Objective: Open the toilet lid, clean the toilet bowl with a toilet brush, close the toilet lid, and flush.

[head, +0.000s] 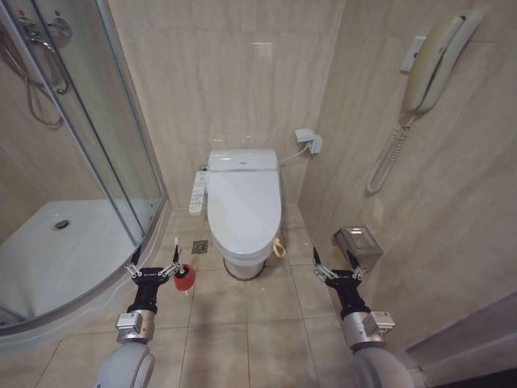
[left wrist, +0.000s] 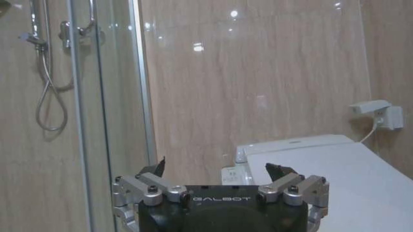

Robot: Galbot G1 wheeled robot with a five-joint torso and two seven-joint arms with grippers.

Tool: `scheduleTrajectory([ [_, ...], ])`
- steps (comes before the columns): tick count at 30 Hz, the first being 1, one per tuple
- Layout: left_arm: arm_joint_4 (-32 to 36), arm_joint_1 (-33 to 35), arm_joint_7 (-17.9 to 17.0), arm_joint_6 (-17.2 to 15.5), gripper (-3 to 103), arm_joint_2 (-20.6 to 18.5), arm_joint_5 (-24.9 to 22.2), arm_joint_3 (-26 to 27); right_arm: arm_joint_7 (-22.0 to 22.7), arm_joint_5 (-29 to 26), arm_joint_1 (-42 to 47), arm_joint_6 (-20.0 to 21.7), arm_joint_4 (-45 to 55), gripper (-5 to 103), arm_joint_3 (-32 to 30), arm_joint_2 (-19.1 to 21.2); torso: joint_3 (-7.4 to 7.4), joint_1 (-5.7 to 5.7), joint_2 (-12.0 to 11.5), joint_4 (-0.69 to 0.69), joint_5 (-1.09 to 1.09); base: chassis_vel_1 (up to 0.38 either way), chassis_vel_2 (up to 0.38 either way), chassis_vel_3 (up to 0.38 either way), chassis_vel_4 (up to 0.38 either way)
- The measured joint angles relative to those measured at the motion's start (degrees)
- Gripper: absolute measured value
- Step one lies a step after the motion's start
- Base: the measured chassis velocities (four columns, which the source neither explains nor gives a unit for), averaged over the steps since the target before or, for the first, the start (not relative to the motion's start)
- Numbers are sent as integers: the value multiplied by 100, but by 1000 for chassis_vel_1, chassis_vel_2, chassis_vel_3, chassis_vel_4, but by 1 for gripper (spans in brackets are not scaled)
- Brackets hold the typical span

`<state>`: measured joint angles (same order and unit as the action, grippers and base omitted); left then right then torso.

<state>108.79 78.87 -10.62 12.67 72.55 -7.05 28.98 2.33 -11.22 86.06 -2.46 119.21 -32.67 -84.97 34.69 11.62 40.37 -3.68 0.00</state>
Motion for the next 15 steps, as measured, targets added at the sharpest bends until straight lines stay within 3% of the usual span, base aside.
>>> scheduleTrajectory([
  [11, 0, -4, 0, 0, 100, 0, 0, 0, 256, 76, -68, -95, -80, 100, -84, 22, 3, 8, -3, -1, -1, -193, 190, 186, -190],
  [15, 0, 0, 0, 0, 100, 0, 0, 1, 266, 112, -47, -104, -92, 100, -117, 34, 2, 4, -2, 5, -1, -60, 75, 27, -15],
])
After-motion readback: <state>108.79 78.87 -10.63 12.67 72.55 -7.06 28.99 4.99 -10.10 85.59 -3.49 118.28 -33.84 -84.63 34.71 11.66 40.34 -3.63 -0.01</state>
